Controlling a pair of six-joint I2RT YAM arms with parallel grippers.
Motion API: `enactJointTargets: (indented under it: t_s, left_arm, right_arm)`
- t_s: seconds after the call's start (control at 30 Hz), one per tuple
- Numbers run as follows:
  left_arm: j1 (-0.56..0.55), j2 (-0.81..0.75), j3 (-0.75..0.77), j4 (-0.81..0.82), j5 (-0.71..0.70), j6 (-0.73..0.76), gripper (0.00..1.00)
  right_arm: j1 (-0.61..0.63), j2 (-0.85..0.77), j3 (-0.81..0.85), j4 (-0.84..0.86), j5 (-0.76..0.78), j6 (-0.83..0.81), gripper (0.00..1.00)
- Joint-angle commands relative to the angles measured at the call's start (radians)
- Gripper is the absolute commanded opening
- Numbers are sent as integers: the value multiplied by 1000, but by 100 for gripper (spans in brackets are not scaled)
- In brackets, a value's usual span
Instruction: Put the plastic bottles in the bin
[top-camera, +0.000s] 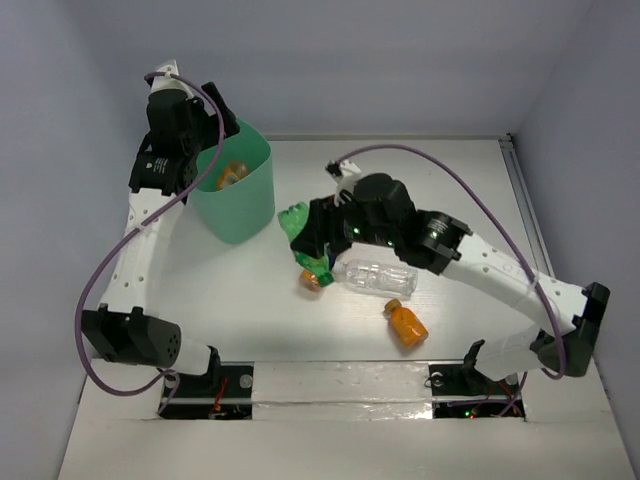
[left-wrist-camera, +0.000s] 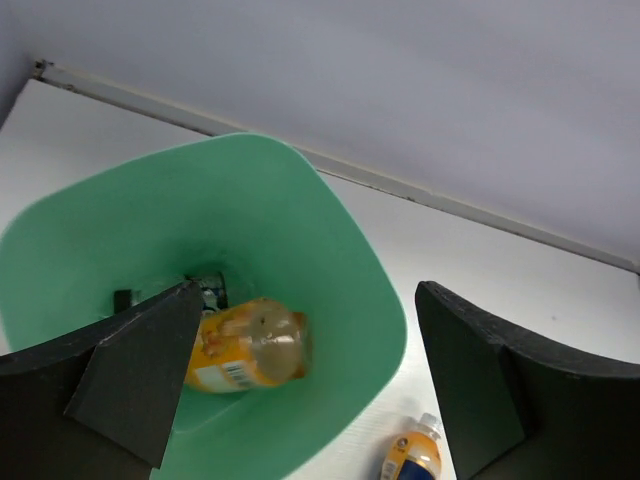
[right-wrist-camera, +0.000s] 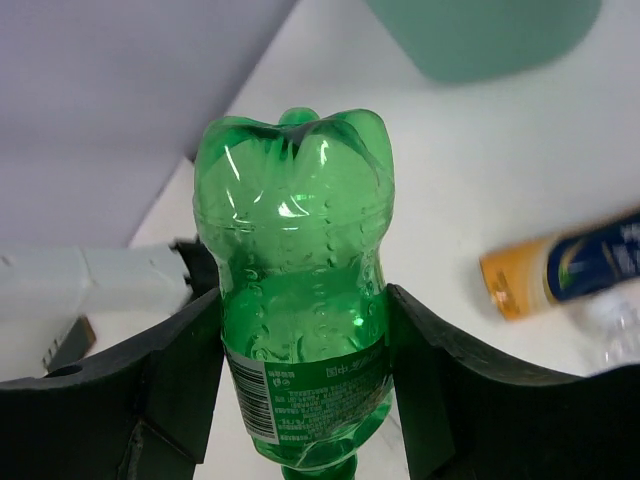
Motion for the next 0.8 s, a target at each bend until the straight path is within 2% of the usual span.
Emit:
enactJointTargets:
  t_s: [0.0, 0.07, 0.13, 0.23, 0.27, 0.33, 0.37, 0.47, 0.63, 0.67, 0.77]
  left_arm:
    - [1, -94, 6, 40, 72, -25, 86]
    - [1, -175, -25, 40, 116, -51, 83]
    - [1, -276, -93, 42, 121, -75, 80]
    - [1, -416, -219, 25, 124, -91, 63]
    - [1, -445, -250, 14, 124, -94, 48]
    - [1, -523, -336, -27, 126, -103, 37]
    - [-9, -545, -364, -41, 120, -114, 25]
    - [-52, -617, -462, -90, 89, -140, 10]
    - [-129, -706, -603, -130, 103, -170, 5]
    - [-129, -717, -617, -144, 112, -175, 5]
    - [-166, -743, -677, -153, 132, -177, 5]
  right_arm:
    - [11, 134, 259, 7, 95, -43, 45]
    - [11, 197, 408, -4, 111, -44, 45]
    - [-1, 277, 490, 5, 111, -17, 43]
    - [-41, 381, 629, 54, 86, 31, 43]
    - [-58, 414, 672, 65, 88, 44, 43]
    - [-78, 524, 811, 74, 82, 93, 44]
    - [-87, 561, 858, 93, 77, 113, 44]
    - [-113, 692, 996, 163, 103, 187, 45]
    - [-133, 840, 1108, 289, 223, 325, 48]
    - [-133, 869, 1184, 297, 239, 340, 48]
    - [-133, 961, 1277, 341, 292, 356, 53]
